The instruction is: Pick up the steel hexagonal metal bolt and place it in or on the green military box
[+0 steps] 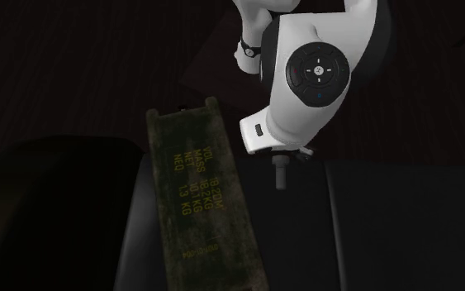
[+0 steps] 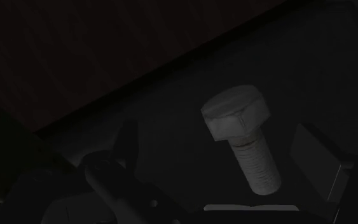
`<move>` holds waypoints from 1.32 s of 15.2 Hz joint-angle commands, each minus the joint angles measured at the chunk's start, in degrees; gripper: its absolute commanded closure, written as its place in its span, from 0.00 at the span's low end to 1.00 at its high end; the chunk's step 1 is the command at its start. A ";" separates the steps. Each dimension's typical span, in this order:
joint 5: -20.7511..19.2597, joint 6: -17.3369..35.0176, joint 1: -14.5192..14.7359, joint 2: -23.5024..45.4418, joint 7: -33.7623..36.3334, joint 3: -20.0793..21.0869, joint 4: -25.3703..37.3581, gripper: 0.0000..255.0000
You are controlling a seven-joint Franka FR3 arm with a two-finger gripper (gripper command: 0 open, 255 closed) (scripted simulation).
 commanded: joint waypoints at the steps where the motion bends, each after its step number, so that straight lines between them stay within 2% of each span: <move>1: -1.16 0.32 0.92 4.47 2.01 0.85 3.23 0.00; 9: -1.71 5.99 1.28 6.08 2.42 0.88 -0.92 0.00; 17: -1.70 5.98 1.28 6.08 2.42 0.88 -0.92 0.00; 18: -1.70 5.98 1.28 6.08 2.42 0.88 -0.92 1.00; 20: -1.70 5.98 1.28 6.08 2.42 0.88 -0.92 1.00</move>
